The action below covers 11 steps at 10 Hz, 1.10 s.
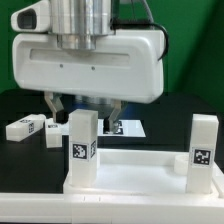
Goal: Assemble desk
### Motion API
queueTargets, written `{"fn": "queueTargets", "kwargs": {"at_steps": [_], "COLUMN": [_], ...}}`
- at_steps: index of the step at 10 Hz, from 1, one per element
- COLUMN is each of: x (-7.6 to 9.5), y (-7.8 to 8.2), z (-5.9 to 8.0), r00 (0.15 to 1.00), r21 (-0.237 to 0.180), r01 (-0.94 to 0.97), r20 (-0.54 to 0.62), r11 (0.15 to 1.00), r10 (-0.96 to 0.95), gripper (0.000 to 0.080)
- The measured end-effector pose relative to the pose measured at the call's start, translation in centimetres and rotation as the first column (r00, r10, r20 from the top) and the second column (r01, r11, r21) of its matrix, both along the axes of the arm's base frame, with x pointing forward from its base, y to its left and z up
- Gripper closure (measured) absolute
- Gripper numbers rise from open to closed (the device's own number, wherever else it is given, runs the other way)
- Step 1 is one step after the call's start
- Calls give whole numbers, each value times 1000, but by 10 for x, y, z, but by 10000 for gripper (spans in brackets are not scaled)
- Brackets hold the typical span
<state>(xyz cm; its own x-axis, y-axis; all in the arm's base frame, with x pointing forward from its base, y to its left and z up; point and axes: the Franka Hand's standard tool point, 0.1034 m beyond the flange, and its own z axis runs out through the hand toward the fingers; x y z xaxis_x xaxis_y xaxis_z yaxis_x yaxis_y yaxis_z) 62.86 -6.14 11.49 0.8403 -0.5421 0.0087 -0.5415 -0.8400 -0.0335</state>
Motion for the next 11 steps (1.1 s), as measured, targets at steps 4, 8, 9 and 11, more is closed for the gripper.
{"fn": "queueTargets", "kwargs": {"at_steps": [4, 8, 9, 11], "x": [-8, -8, -8, -9], "y": [28, 28, 28, 28], "z": [4, 3, 3, 2], "r00": [995, 995, 995, 995], "r21": [12, 11, 11, 11], "r01": [98, 98, 98, 98], "r20": [5, 3, 3, 3], "r11": [995, 995, 995, 995], "r10": [-98, -98, -98, -98], "gripper": [150, 150, 150, 150]}}
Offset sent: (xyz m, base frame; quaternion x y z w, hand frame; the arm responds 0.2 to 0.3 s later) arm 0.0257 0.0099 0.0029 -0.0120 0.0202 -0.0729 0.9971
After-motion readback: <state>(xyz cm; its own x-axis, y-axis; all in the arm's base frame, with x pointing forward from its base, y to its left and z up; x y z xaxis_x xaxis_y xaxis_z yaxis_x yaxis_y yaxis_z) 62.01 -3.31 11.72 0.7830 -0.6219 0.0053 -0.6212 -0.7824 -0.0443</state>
